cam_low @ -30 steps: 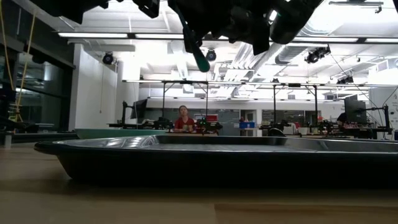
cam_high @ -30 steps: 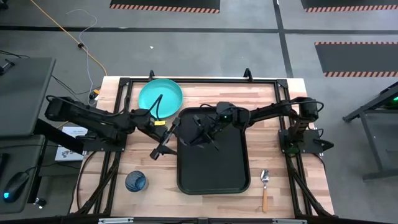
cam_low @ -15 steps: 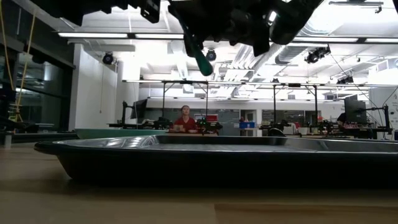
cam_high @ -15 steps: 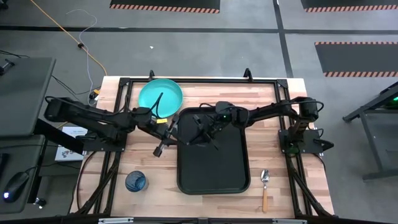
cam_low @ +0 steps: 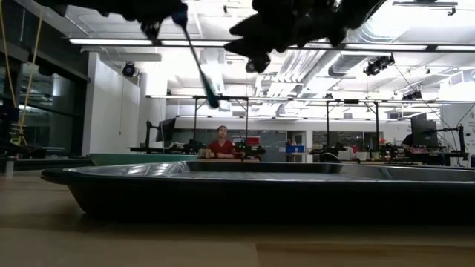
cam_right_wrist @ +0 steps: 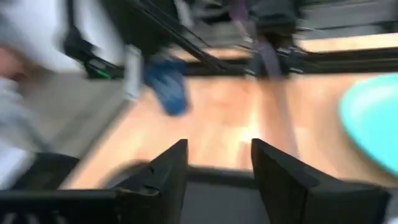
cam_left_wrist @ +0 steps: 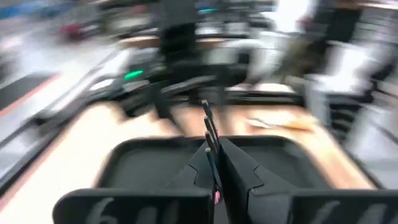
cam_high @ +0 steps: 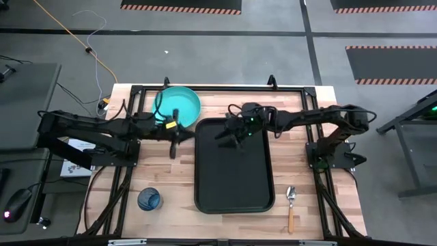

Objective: Pick and place plate/cup/fork/spoon on tray
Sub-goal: Put the blue fork on the left side of the black tray

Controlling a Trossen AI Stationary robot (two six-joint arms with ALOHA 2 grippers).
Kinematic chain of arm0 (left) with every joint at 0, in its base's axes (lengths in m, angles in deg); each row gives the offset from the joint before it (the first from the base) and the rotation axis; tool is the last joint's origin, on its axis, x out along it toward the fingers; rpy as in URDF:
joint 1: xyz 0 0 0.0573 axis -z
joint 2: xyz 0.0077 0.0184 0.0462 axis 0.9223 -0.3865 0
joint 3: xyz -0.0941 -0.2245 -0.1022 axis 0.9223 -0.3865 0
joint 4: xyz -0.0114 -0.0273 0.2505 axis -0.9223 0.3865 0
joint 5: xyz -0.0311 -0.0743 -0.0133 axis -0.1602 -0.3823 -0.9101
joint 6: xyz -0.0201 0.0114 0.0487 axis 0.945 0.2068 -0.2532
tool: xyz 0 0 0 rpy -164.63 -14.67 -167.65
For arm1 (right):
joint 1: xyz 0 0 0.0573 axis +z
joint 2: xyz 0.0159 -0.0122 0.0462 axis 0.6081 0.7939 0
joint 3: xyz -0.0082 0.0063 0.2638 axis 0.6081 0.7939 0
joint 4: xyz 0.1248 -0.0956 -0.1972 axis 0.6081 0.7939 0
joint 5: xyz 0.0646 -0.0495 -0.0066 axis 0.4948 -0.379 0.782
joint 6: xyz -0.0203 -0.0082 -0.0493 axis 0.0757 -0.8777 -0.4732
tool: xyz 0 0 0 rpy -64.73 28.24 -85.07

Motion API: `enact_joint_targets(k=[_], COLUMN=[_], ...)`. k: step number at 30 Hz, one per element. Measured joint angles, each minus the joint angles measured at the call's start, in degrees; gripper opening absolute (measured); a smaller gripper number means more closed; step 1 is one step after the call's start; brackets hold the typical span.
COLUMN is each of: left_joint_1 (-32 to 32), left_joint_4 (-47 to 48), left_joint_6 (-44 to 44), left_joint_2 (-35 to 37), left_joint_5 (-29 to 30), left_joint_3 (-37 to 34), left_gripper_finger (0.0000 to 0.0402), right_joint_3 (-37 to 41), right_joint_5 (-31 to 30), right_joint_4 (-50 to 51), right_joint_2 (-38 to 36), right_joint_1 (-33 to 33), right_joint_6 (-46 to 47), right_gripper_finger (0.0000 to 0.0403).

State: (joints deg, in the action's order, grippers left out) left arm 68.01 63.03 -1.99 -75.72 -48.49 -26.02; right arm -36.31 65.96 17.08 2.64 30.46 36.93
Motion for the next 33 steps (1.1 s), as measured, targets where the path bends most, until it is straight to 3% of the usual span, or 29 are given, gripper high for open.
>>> enact_joint_targets(k=[4,11,33], left_joint_1=[0.07,1.04,3.22], left_joint_4=[-1.15,-11.12,-21.32], left_joint_6=[8.89,12.92,13.45], left_joint_2=[-1.48,-8.91,-16.98], left_joint_5=[9.16,8.2,2.08], left_joint_3=[0.0,0.0,0.0], left_gripper_finger=[0.0001,0.0001,0.0], right_joint_3=[0.0,0.0,0.02], right_joint_5=[-15.82,-31.69,-25.38], right_joint_4=[4.69,4.28,-4.88], right_joint_2=[-1.37,-0.15,-0.13], right_joint_1=[3.83,8.0,8.1], right_joint_6=[-4.69,-9.53,-3.05], right_gripper_finger=[0.0189,0.019,0.0189])
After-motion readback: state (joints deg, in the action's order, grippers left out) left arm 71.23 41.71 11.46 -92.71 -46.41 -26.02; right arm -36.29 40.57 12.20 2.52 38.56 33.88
